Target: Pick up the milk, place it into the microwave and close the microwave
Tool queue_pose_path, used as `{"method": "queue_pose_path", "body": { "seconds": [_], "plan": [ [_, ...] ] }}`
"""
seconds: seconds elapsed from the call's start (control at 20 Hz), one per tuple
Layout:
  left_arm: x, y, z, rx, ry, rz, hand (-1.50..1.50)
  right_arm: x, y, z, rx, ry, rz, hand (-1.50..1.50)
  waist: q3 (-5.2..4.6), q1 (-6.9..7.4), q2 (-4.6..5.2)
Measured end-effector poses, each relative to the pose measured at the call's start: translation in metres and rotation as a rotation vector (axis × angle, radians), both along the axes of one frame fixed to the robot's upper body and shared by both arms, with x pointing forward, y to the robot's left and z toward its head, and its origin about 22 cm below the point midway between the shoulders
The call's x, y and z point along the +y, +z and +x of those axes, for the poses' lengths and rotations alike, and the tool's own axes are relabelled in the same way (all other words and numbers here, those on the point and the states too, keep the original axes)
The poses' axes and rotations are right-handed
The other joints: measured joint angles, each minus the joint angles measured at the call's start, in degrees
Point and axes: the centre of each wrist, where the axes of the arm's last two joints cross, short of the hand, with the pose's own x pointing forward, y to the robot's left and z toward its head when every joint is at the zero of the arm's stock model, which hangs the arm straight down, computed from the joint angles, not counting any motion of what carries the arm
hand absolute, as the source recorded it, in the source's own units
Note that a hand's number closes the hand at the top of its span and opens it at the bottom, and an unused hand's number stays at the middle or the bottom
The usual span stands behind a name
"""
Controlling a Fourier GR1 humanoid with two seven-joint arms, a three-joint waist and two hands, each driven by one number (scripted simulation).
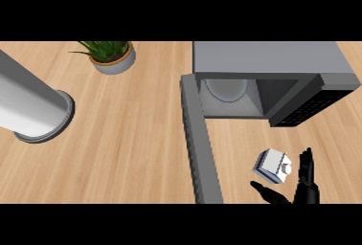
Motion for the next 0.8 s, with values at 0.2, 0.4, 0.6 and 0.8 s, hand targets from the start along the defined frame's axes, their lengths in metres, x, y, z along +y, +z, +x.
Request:
{"method": "queue_pose_path", "body": {
  "seconds": [0.2, 0.4, 0.6, 0.8],
  "plan": [
    [0.002, 0.000, -0.003, 0.006, 0.001, 0.005, -1.50, -0.005, -0.011, 0.009, 0.013, 0.007, -0.007, 1.50, -0.01, 0.07, 0.01],
    [0.005, 0.001, -0.002, 0.006, 0.003, 0.003, -1.50, -0.007, -0.024, 0.015, 0.007, 0.035, 0.009, 1.50, 0.01, 0.09, 0.05],
    [0.003, -0.001, -0.002, 0.000, -0.006, -0.010, -1.50, -0.004, -0.024, 0.027, -0.027, 0.088, -0.038, 1.50, -0.10, 0.11, -0.02],
    [0.007, 0.000, -0.007, 0.000, 0.003, 0.006, -1.50, -0.003, -0.023, 0.036, -0.060, 0.093, -0.063, 1.50, -0.13, 0.12, -0.06]
  ]
}}
